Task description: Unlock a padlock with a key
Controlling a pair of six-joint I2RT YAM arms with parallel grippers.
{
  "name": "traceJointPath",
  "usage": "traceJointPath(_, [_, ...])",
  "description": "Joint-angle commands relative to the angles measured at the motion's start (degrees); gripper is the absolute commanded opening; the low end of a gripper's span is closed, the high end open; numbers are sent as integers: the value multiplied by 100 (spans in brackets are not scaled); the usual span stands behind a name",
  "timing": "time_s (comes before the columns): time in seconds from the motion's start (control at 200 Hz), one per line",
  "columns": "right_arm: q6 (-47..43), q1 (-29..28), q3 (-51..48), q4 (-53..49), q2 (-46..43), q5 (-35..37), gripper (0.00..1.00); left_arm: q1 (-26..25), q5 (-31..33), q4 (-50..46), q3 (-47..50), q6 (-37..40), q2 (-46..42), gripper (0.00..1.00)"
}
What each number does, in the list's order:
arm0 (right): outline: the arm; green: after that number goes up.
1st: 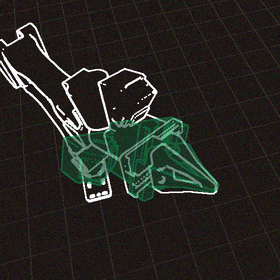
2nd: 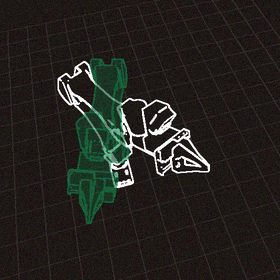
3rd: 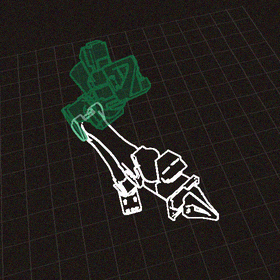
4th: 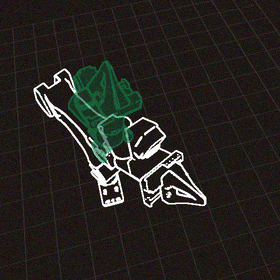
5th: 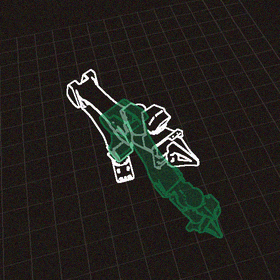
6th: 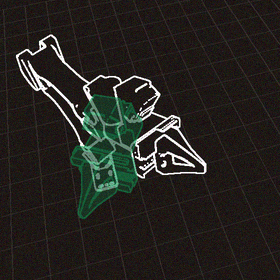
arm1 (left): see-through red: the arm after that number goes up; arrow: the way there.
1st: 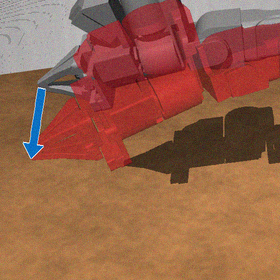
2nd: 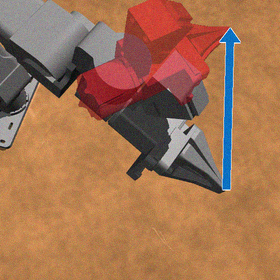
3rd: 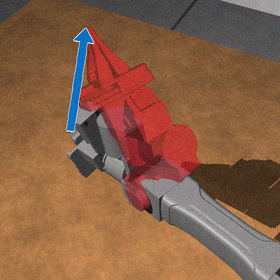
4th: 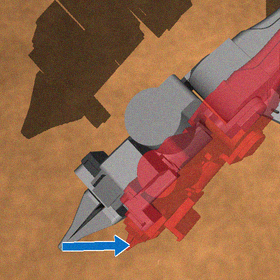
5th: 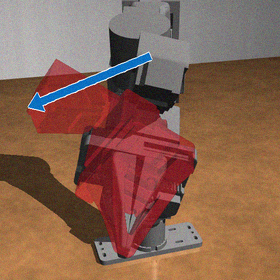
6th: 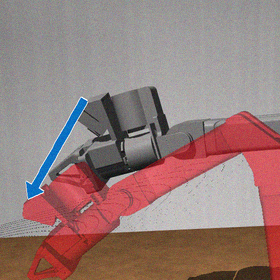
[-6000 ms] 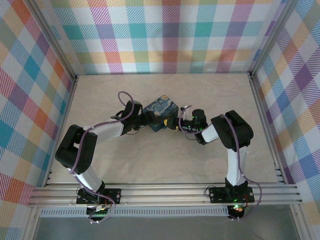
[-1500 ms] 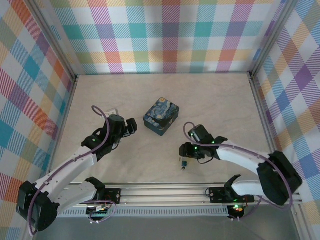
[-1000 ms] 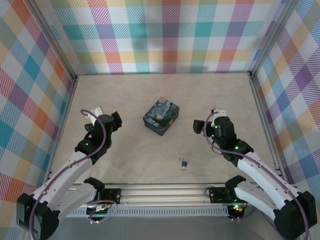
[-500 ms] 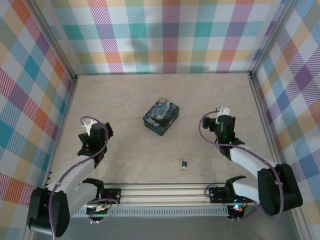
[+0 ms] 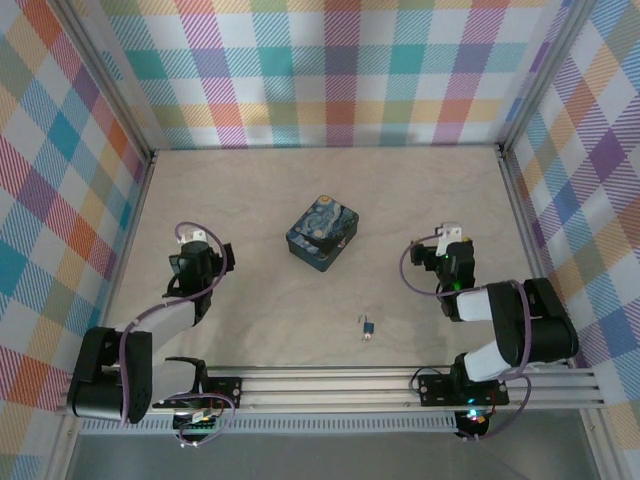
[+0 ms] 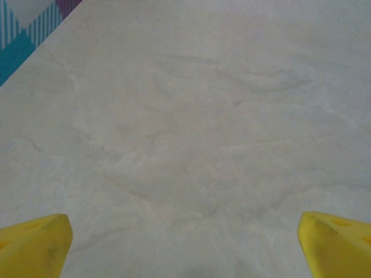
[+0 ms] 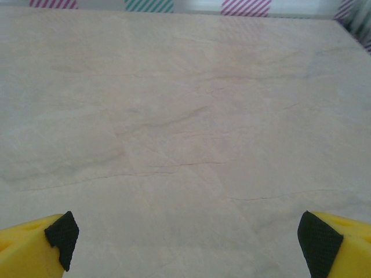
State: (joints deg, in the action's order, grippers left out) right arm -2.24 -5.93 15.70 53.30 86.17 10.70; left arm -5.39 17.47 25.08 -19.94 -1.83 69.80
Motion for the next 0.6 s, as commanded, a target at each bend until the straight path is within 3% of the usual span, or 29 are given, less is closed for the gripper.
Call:
traceJointPath(0.0, [191,260,419,211,230,-456,100,134,-554,1142,133,335,216,100])
traceJointPath(0.035, [256,342,710,-483,161,-583,100,160,-639,1314,140,361,307,100])
traceJointPath(0.09, [369,584,751,-474,203,-1068,100,210,-778,1548,147,394,453,100])
traceJointPath(0.28, [347,589,750,-514,172,-1069,100,328,-1326,1711,-35,258,801,100])
traceJointPath(0.495, [331,567,749,-519,180,-1047,100,328,-1484,3100,112,209,1938,100])
traceJointPath(0.6, [321,559,750,-513,181,-1043,100,327,-1470,2466,-229,214,1964,100])
